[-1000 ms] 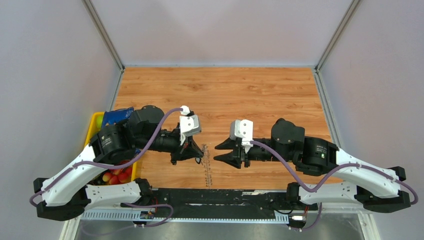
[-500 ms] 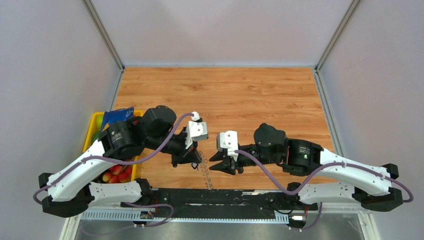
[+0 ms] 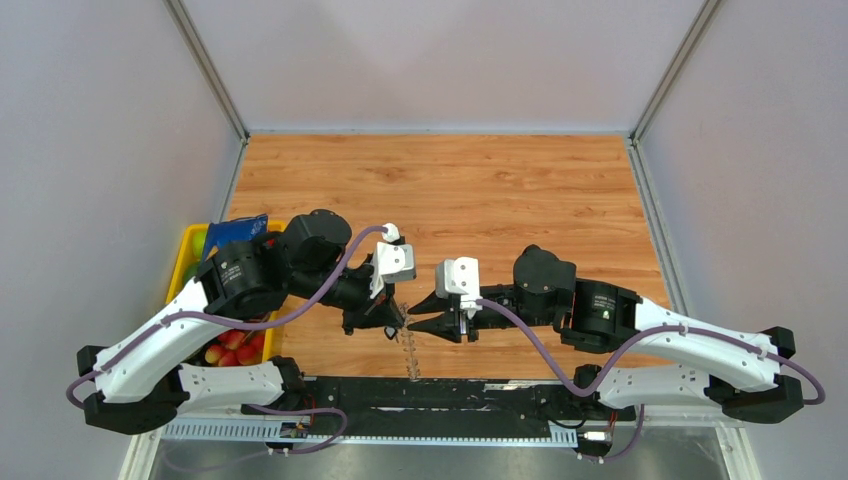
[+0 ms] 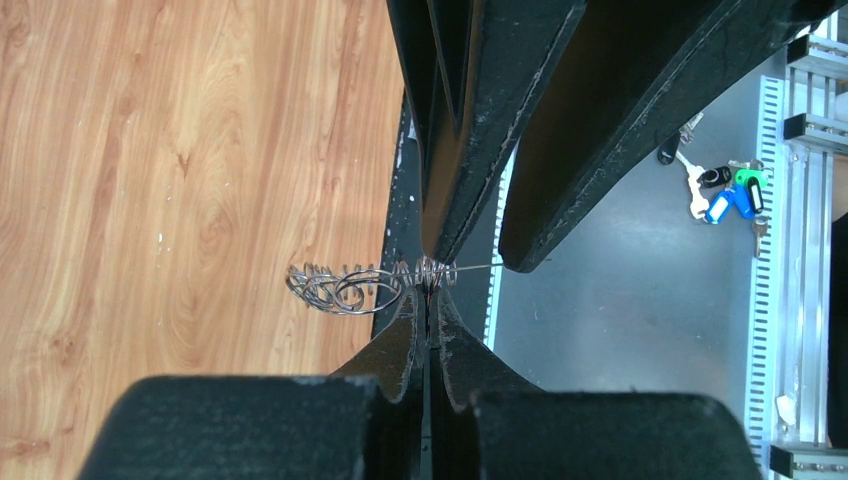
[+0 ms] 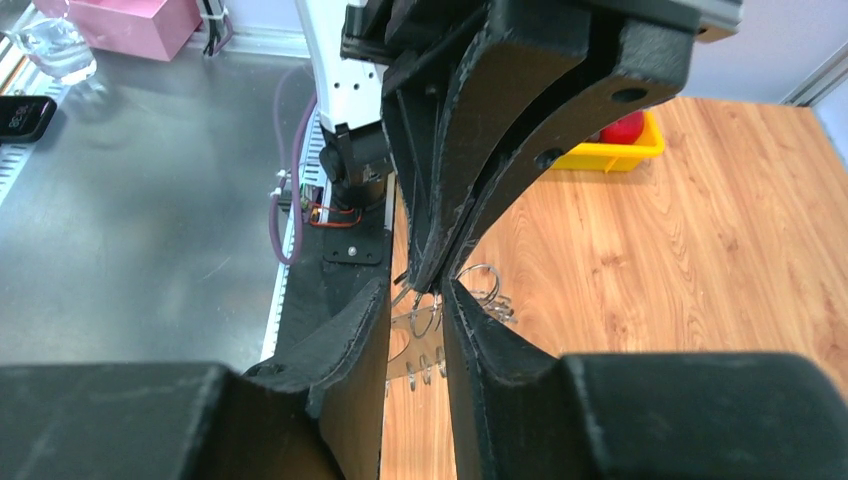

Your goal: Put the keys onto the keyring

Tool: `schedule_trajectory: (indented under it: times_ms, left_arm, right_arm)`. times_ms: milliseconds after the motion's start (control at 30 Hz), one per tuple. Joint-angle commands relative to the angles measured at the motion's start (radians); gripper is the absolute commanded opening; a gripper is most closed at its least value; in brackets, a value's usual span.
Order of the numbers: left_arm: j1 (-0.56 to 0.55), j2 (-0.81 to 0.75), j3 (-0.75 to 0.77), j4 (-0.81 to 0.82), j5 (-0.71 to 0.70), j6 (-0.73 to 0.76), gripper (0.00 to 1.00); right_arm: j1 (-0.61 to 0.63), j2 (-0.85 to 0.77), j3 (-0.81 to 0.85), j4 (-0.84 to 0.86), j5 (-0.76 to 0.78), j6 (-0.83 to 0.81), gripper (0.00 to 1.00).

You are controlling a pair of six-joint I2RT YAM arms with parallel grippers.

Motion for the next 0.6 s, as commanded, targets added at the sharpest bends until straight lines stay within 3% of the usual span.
schedule_trajectory:
  times_ms: [0,567]
  left_arm:
    - [-0.007,-0.008,0.046,0.014,0.023,0.014,0.0]
    - [-0.007,-0.041,0.032,0.022,0.03,0.016,0.0]
  right_arm:
    - [0.002,-0.007,-0.011,0.07,0.012,-0.015,0.3]
    - [0.002,0.027,-0.019,0.084,0.026,-0.003,0.28]
